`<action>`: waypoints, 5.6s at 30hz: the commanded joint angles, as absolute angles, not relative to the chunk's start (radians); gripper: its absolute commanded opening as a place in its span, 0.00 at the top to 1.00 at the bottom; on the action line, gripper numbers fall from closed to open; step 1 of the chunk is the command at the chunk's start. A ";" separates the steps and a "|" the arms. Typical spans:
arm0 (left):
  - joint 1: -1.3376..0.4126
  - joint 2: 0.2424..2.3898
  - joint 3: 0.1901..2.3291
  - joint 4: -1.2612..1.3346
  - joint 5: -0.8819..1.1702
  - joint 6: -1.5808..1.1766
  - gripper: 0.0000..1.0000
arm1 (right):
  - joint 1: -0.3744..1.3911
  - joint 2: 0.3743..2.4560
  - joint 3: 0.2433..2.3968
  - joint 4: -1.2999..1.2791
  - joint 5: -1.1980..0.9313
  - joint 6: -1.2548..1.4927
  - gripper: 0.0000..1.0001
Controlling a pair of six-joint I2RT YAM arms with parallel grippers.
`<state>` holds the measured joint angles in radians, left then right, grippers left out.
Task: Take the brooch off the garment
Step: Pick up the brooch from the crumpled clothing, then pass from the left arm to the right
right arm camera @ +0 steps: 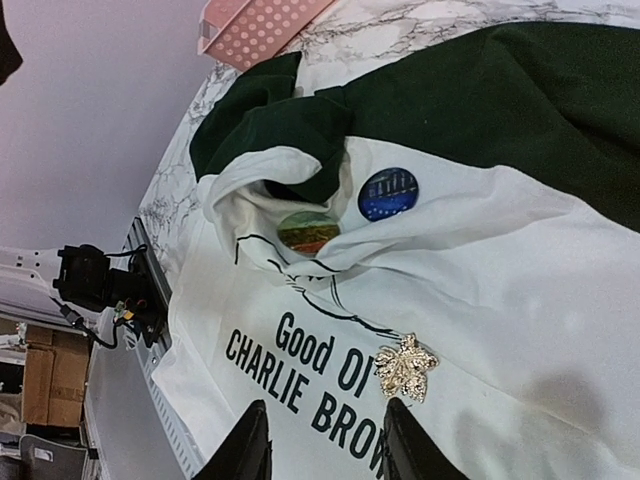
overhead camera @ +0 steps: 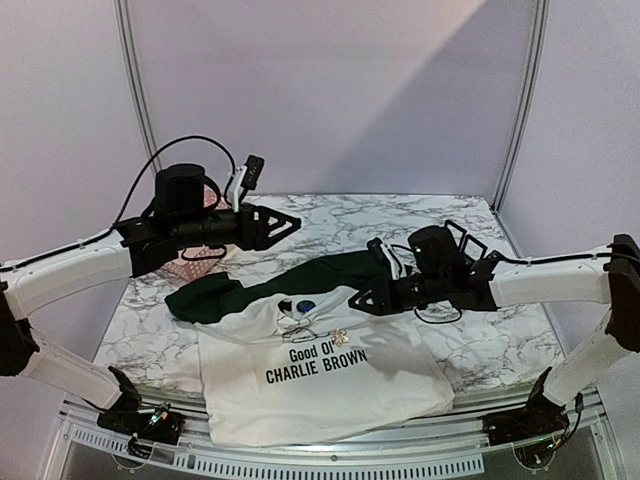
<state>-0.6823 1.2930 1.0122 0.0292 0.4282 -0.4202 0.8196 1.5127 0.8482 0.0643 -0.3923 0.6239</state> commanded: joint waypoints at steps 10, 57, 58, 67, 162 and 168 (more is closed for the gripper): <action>-0.960 1.465 0.866 0.144 0.132 -0.757 0.49 | 0.726 1.346 0.768 0.063 -0.272 0.634 0.61; -1.048 1.848 0.822 0.333 0.082 -0.927 0.73 | 0.719 1.112 0.605 0.112 -0.263 0.686 0.59; -1.048 1.854 0.821 0.339 0.086 -0.930 0.73 | 0.719 1.113 0.603 0.112 -0.263 0.686 0.59; -1.048 1.884 0.823 0.362 0.094 -0.952 0.79 | 0.720 1.106 0.601 0.109 -0.260 0.690 0.59; -0.904 1.560 1.200 -0.360 0.857 -0.070 1.00 | 0.835 1.449 0.995 -0.022 -0.938 0.451 0.77; -0.904 1.560 1.200 -0.360 0.856 -0.068 1.00 | 0.839 1.462 0.995 -0.010 -0.945 0.455 0.84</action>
<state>-0.8928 1.5505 1.1900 -0.3534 0.8494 -0.0746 0.8310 1.4414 0.9752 -0.0299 -0.9276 0.4515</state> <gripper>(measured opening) 0.013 0.178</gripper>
